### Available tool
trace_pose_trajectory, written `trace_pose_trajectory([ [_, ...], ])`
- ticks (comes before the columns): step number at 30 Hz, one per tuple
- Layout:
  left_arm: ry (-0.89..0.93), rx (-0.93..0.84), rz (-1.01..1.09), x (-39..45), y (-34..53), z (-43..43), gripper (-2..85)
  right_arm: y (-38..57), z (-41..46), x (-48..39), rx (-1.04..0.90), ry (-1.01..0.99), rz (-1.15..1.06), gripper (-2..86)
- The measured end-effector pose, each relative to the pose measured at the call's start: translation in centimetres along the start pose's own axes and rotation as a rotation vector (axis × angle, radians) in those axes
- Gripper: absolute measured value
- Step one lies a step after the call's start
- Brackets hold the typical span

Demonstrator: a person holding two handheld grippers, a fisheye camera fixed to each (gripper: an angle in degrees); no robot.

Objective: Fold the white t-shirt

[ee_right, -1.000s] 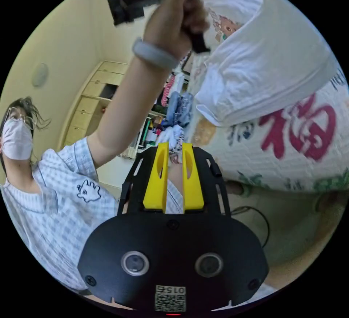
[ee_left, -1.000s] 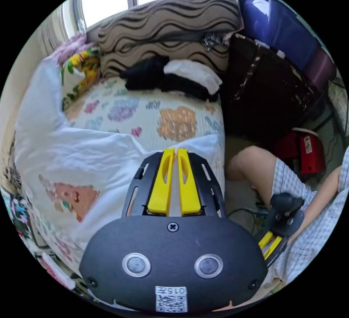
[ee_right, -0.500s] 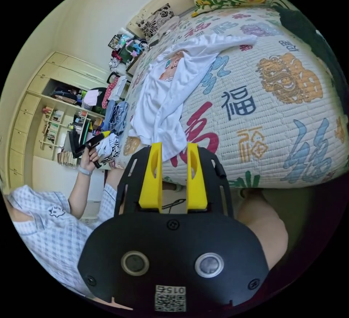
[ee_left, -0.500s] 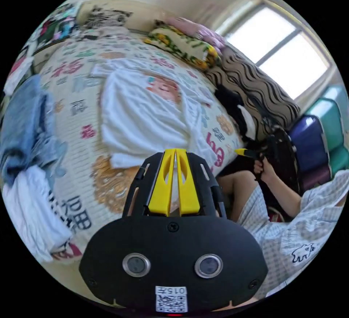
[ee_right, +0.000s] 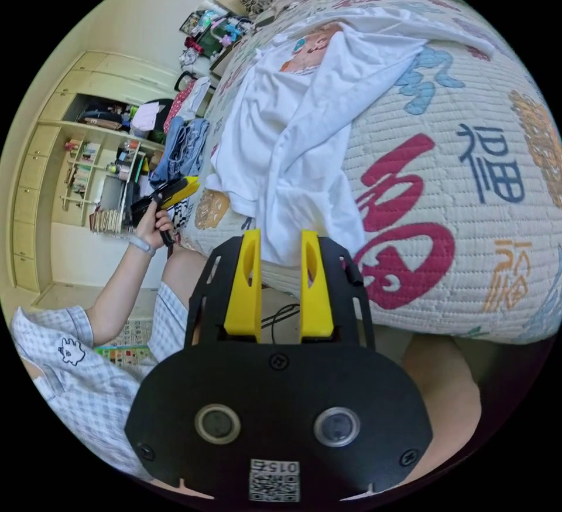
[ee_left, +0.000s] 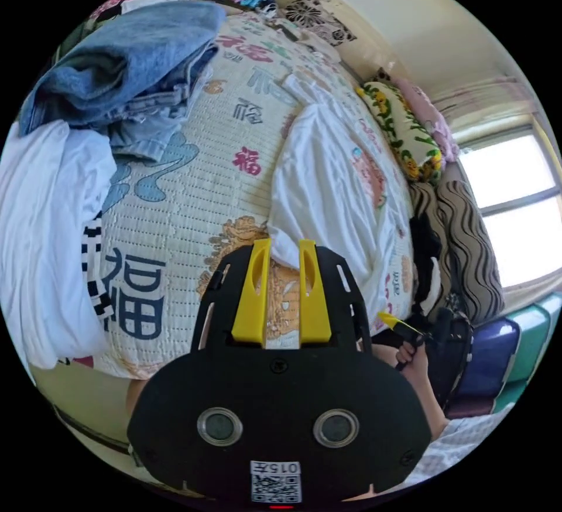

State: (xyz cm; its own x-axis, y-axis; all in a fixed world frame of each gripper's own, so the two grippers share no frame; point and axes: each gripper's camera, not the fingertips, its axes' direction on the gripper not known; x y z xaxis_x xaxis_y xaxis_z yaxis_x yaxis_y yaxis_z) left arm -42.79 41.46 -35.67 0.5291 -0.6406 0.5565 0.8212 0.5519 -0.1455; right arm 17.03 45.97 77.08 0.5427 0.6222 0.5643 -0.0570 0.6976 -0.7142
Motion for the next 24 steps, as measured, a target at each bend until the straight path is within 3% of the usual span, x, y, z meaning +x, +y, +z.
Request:
trace_pose_trajectory([
  [4, 0.094, -0.068, -0.057, -2.0, -0.5, 3.0, 4.7, -2.1, 1.4, -0.7, -0.127, 0.018, -0.045, 9.0],
  [8, 0.052, -0.132, 0.004, -2.0, -0.7, 3.9, 0.9, -3.2, 1.7, -2.6, -0.194, 0.138, -0.096, 10.0],
  [10, 0.023, -0.135, 0.078, -1.5, -0.6, 3.4, 0.1, -3.7, 1.7, -3.9, -0.217, 0.311, -0.142, 5.1],
  [13, 0.012, -0.112, 0.141, -1.2, 0.0, 2.0, -0.3, -3.8, 0.3, -4.9, -0.204, 0.352, -0.186, 0.7],
  [19, 0.029, -0.011, 0.237, -1.5, 1.6, -4.0, -0.5, 0.2, -13.3, -0.8, 0.139, 0.025, 0.095, -0.3],
  [24, -0.091, -0.057, 0.338, -0.9, 3.4, -5.7, -0.5, 5.0, -20.0, 2.2, 0.182, 0.126, 0.263, -0.4],
])
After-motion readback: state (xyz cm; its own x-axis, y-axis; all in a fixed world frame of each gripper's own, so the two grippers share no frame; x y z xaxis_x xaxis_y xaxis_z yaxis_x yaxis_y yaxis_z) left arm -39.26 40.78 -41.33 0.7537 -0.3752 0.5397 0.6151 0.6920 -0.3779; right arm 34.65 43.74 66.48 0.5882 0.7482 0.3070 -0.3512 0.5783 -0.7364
